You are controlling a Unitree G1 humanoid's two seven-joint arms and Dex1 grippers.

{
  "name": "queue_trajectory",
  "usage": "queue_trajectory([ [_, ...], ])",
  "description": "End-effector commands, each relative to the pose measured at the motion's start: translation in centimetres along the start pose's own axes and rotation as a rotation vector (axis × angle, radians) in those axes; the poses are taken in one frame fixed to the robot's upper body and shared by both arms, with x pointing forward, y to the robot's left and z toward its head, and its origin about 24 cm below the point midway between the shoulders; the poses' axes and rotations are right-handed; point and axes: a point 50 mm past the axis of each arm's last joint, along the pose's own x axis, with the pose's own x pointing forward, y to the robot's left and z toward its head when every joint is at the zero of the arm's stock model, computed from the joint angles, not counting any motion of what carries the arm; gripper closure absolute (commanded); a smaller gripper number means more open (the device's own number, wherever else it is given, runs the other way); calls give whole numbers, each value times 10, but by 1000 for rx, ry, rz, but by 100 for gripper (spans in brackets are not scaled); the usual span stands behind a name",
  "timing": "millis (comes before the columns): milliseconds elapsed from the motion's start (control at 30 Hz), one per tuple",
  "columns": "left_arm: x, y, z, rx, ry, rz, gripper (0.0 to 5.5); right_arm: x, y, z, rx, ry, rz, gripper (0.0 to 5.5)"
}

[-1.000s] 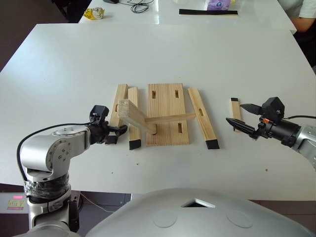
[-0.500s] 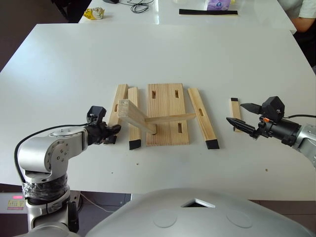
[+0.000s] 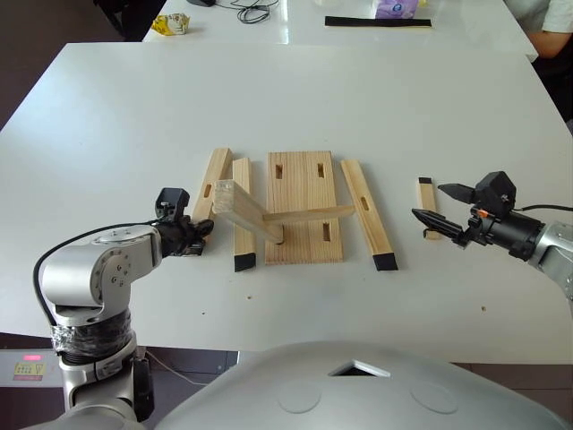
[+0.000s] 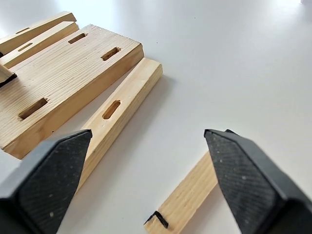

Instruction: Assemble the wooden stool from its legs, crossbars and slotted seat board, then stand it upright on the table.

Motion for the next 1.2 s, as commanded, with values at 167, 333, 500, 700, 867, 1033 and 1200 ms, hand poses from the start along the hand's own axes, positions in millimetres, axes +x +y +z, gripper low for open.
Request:
queue_trajectory([
  [167, 0, 43, 69, 37, -286, 272, 349, 4, -27, 27, 80, -187, -151, 124],
  [333, -9, 27, 121, 188, -548, 117, 349, 10, -36, 45, 85, -316, -148, 124],
  [500, -12, -20, 153, 344, -766, -234, 349, 32, -33, 65, 191, -335, 34, 124],
  [700, -14, -66, 167, 428, -916, -584, 349, 49, -36, 106, 173, -470, 180, 124],
  [867, -18, -72, 170, 420, -947, -869, 349, 68, -29, 117, 81, -439, 344, 124],
  [1033, -14, -82, 172, 580, -913, -1037, 349, 75, -18, 132, -4, -457, 462, 124],
  [1200, -7, -83, 172, 671, -912, -1112, 349, 67, -10, 153, -77, -488, 566, 124],
])
